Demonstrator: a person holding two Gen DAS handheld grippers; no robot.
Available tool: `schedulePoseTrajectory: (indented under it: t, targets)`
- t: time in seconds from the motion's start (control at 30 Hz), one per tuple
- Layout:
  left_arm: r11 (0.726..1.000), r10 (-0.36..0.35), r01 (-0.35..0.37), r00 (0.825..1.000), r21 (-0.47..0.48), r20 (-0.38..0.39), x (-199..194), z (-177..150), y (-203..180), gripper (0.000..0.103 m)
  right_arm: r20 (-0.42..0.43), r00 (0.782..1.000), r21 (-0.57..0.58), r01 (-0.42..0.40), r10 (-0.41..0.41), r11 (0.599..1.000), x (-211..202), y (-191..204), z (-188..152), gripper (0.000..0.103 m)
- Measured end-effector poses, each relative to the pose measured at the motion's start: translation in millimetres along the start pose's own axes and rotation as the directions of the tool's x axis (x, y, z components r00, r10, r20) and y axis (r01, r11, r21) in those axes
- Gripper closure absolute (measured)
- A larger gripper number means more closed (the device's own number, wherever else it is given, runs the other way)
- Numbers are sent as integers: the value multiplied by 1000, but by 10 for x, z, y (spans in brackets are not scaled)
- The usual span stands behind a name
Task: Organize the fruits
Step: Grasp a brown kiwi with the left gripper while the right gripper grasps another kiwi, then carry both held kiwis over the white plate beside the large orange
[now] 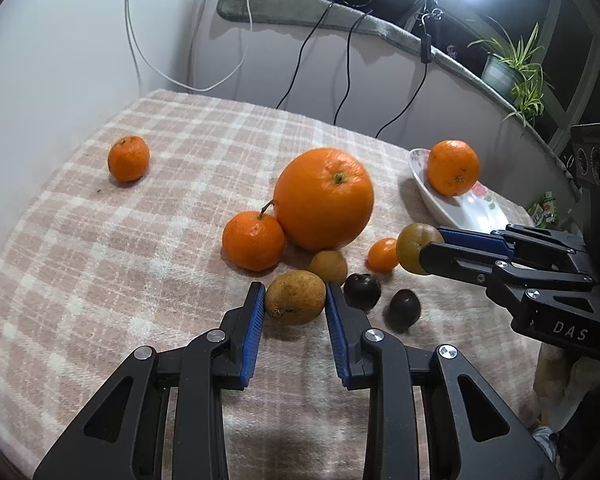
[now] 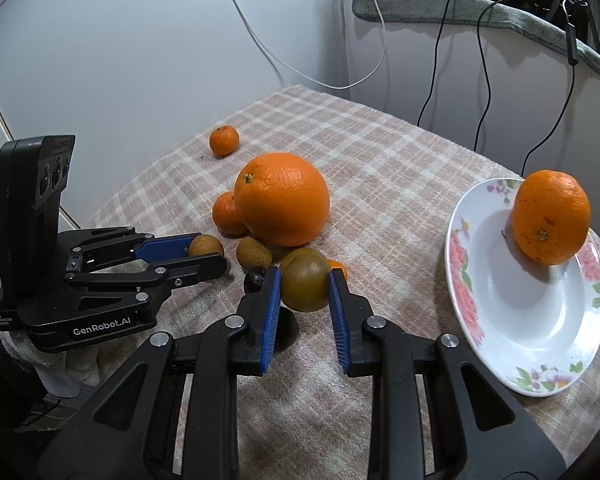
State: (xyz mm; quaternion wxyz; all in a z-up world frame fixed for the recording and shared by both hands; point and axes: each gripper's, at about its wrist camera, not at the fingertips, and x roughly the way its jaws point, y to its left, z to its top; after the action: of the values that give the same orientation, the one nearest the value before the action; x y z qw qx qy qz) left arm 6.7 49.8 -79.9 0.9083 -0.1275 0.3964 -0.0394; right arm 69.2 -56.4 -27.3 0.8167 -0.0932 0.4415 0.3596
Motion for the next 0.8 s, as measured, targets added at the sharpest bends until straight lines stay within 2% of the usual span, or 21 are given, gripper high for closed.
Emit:
schedulePoseTrajectory:
  t: [0.37, 0.8]
  targets:
    - [999, -39, 38, 999, 35, 36, -86, 117, -225, 74, 52, 998, 34, 19, -21, 999, -291, -158, -26, 78]
    - [986, -122, 118, 992, 114, 25, 77, 263, -730, 74, 80, 991, 116, 101, -110, 988, -677, -666, -182, 78]
